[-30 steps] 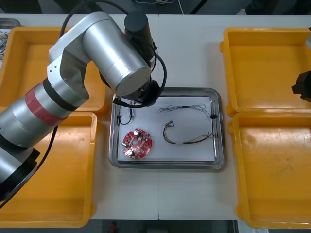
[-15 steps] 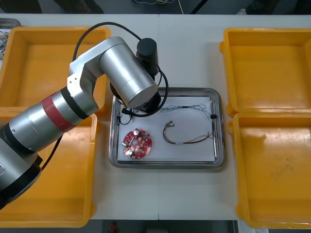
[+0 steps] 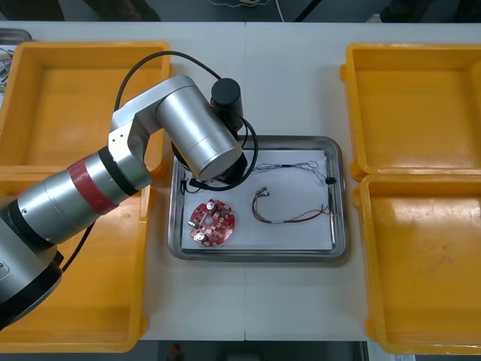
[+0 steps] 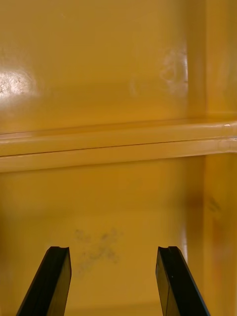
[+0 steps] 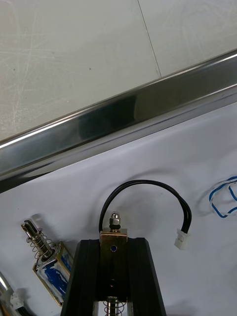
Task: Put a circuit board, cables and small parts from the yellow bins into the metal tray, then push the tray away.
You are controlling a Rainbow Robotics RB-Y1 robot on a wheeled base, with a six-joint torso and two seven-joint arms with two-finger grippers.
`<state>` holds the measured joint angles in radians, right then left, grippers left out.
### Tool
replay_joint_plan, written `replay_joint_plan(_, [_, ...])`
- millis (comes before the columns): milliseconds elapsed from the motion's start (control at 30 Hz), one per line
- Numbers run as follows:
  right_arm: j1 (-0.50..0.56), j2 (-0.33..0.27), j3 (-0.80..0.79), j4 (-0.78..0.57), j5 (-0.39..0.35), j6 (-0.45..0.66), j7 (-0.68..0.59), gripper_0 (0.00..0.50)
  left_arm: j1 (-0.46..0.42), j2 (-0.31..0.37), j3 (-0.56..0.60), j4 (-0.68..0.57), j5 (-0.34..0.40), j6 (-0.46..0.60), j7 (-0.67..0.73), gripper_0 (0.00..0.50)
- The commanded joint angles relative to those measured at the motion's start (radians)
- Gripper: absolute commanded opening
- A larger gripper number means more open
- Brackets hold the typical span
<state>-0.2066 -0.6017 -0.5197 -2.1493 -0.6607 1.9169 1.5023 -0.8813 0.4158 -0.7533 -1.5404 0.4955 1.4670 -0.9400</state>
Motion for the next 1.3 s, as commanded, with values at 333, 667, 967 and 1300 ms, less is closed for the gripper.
replay_joint_plan(333, [0.078,0.006,0.015,-0.135,-0.017,0.003,-0.07,0.5,0.005,-0.025,-0.021,-0.017,-0.005,-0.03,0.116,0.5])
replay_joint_plan(667, [0.085,0.01,0.044,-0.155,-0.025,0.003,-0.08,0.5,0.005,-0.025,-0.017,-0.044,-0.003,-0.024,0.138,0.5])
replay_joint_plan(967, [0.095,0.011,0.044,-0.155,-0.037,0.003,-0.08,0.5,0.005,-0.006,0.111,-0.187,-0.006,0.148,0.133,0.5])
replay_joint_plan(1300, [0.099,0.011,0.044,-0.155,-0.054,0.003,-0.07,0.5,0.007,0.054,0.353,-0.333,0.092,0.391,0.035,0.5])
